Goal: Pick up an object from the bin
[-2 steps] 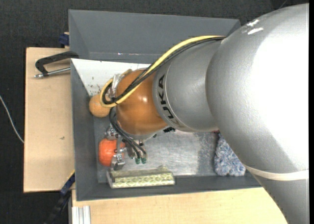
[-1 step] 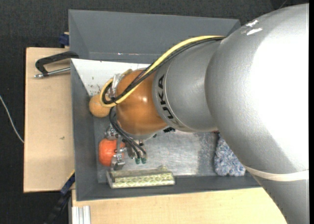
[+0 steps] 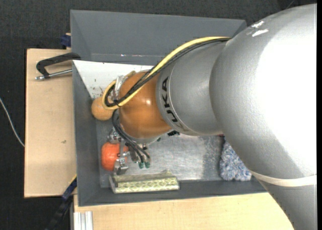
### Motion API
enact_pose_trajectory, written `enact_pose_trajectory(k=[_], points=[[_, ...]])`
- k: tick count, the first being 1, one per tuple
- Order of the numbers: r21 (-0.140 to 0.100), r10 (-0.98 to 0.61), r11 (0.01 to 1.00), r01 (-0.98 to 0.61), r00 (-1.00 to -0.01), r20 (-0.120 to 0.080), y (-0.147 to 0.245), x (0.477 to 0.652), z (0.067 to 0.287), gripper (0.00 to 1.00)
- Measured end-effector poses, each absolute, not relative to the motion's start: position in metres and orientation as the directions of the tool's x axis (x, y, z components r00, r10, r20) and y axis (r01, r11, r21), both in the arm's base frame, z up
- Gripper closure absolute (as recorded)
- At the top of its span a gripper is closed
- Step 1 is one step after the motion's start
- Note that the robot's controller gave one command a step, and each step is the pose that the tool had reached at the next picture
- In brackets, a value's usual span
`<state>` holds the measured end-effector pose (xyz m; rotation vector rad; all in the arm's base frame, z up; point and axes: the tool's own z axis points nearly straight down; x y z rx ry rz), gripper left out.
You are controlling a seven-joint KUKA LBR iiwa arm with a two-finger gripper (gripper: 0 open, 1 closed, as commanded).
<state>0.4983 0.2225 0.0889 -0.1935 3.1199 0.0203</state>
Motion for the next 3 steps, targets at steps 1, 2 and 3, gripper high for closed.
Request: enact_pose_trajectory(k=[1,2,3], points=[[0.012,-0.123,0.992,-0.124,-0.992,-0.016,0.2226,0.4983,0.0889,1.0],[0.012,-0.124,0.992,-0.124,-0.992,-0.016,0.2226,0.4983,0.0889,1.0],[0.012,-0.124,0.992,-0.124,-0.992,-0.016,0.2226,0.4983,0.0889,1.0]])
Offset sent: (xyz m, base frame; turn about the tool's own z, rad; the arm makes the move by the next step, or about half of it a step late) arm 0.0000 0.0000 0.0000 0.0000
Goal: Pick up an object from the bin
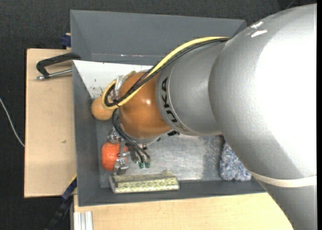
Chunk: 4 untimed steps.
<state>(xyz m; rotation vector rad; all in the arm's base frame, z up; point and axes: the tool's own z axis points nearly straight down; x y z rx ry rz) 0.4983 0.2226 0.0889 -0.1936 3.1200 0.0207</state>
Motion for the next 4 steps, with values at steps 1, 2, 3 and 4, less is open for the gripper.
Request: enact_pose_trajectory(k=[1,2,3,4], points=[[0.002,-0.045,0.999,-0.045,-0.999,-0.001,0.224,0.494,0.103,1.0],[0.002,-0.048,0.999,-0.048,-0.999,-0.004,0.225,0.498,0.141,1.0],[0.001,-0.043,0.999,-0.043,-0.999,0.0,0.222,0.498,0.178,1.0],[0.004,-0.059,0.998,-0.059,-0.998,-0.007,0.231,0.499,0.206,1.0]])
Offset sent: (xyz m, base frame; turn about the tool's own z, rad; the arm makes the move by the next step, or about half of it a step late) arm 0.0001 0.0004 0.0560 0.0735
